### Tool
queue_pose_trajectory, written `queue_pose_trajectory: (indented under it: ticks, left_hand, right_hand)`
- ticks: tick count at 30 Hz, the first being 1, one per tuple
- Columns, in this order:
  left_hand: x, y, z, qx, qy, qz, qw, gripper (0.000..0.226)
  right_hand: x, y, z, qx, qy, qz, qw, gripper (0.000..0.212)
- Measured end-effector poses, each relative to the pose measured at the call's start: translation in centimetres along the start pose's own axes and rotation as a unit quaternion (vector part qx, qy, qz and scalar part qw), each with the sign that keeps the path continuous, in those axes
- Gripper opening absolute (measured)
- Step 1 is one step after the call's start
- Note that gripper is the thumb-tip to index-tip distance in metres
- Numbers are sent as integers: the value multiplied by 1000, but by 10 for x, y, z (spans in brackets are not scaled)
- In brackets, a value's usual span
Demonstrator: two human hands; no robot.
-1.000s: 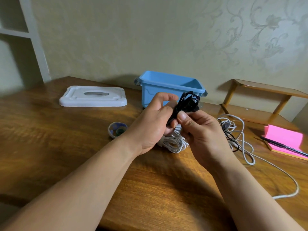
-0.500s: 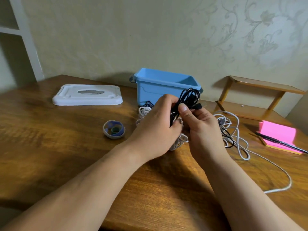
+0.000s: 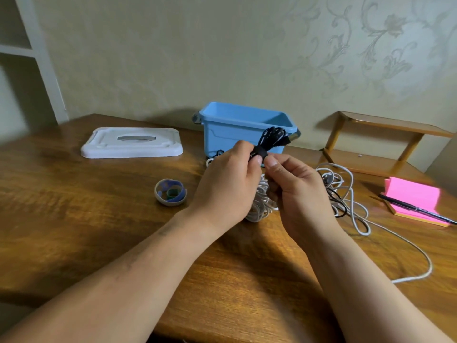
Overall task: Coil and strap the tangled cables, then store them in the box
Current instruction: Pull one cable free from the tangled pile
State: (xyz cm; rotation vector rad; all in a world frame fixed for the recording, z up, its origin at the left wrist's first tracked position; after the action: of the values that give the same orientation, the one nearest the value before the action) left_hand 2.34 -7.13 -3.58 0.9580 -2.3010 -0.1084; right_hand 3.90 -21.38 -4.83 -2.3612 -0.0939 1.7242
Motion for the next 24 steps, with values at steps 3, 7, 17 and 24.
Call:
queue_pose_trajectory:
  ticks: [3, 7, 17, 24]
  left_hand:
    - [0, 0, 0, -12, 63, 74, 995, 17]
    - [-3, 0, 0, -69, 137, 172, 973, 24]
    - [-14, -6, -3, -47, 234, 300, 924, 30]
    - [-14, -7, -3, -95, 262, 367, 887, 38]
  right_hand:
    - [3, -3, -1, 5, -33, -28, 999, 23]
    - [4, -3, -2, 8, -32, -30, 999, 19]
    - [-2, -3, 1, 65, 1, -16, 998, 15]
    - [-10, -6, 7, -9, 4, -74, 997, 10]
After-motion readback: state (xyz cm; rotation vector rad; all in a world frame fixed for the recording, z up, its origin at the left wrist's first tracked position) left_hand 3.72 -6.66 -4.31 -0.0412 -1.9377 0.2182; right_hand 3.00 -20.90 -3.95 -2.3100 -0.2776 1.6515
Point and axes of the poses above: each hand's wrist, its own z-axis away from the middle knuckle, its own y-axis out of the back of the hand, x = y × z, the point moved 3 cm from there along -z, towards the middle knuckle, and after that the axes turned 13 degrees about x, right-handed, at the moved point
